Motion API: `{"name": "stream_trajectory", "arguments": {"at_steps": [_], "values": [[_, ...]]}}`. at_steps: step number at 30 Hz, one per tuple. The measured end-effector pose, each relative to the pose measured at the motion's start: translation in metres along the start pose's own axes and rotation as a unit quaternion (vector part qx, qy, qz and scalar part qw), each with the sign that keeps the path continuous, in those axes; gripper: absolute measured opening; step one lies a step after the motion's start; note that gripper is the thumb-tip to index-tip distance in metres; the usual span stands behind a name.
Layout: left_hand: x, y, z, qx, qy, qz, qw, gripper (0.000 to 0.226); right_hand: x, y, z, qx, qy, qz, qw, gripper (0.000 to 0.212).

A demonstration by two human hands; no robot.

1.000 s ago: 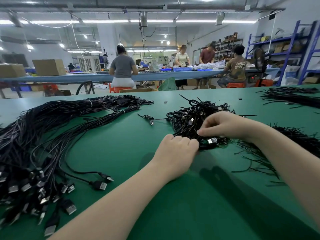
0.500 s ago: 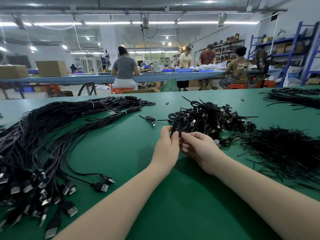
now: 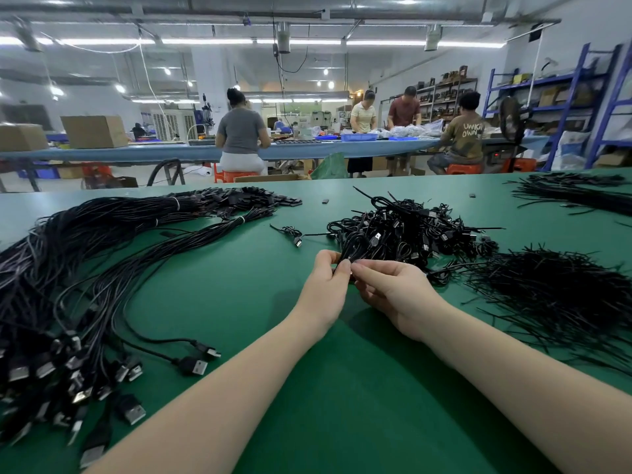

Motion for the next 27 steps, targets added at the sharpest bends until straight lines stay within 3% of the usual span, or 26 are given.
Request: {"name": "stream_trajectory", "arguments": {"at_steps": [5,22,27], "values": [[0.001,0.000,0.001,-0.013,-0.003,0.007,1.000,0.005,-0.002,0.001,0.006,0.040,-0.028,0.011,0.999,0.011],[0.001,-0.002,0.000,0.007,0.004,0.054,0.999,0.011,-0.006,0.011,0.010,-0.042,-0.094,-0.001,0.995,0.009],[0.001,-0.001,-0.001,0.017,0.003,0.039,0.999,0.007,-0.004,0.011,0.010,-0.016,-0.093,0.039,0.995,0.007]]}}
Point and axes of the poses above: each hand's wrist, its own x-axis away from the middle knuckle, its own y-axis out of the back of the hand, z = x × y, the point moved 1 cm from there along -x, towards the middle knuckle, and after that the axes turned 9 degrees about x, right-handed, at the moved point
